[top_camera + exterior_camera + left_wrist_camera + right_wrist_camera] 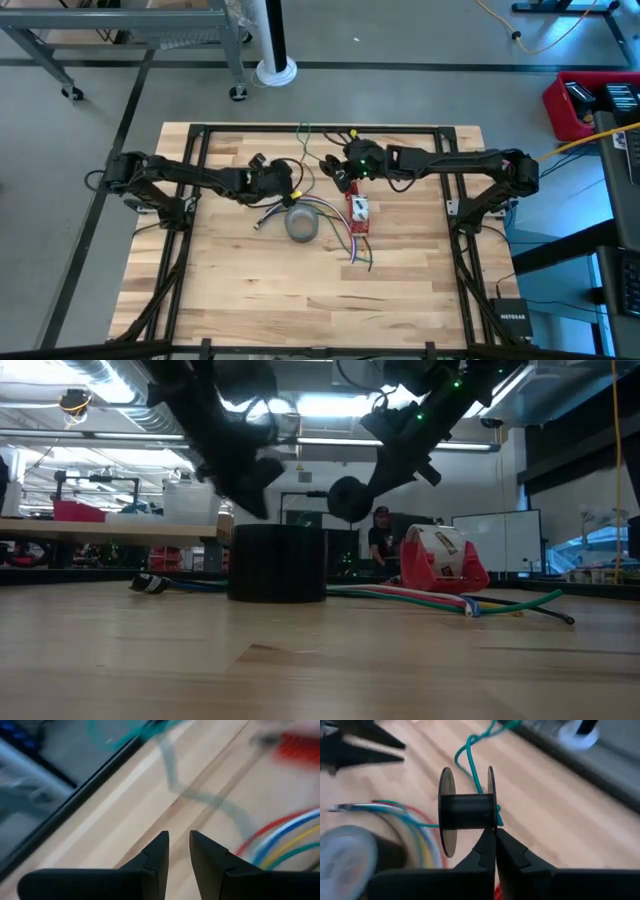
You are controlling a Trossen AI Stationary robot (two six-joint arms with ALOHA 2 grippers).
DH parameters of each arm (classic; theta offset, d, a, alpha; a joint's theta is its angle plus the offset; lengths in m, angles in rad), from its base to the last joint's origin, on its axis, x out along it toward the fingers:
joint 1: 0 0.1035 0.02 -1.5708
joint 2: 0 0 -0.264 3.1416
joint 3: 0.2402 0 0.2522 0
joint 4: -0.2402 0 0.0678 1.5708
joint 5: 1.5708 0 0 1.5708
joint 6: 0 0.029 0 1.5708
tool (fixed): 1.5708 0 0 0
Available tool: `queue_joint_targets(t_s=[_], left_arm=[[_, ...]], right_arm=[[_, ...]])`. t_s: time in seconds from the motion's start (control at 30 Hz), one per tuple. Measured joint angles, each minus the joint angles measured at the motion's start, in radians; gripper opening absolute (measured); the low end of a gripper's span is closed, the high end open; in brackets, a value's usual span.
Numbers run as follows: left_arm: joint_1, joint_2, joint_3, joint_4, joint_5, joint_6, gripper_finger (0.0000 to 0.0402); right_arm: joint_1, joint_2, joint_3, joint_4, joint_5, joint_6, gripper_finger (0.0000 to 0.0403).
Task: Coil cords
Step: Coil the green wire onto the black spool
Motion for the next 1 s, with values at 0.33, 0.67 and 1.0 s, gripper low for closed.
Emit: queue_joint_targets(t_s=[0.33, 0.67, 1.0], left_arm=[[0.065, 0.003, 0.0, -0.191, -0.05, -0.211, 0.007], [0.067, 0.003, -0.007, -0.189, -0.113, -0.186, 0.007], [0.043, 0.002, -0.122, 0.019, -0.169, -0.318, 0.007]], right_arm=[[-0.081, -0.007, 0.183, 0.245, 0.31, -0.229, 0.0003], [-0.079, -0.009, 0.532, 0.055, 0.072, -0.229, 0.0003], [-0.067, -0.008, 0.605, -0.204, 0.125, -0.177, 0.0003]])
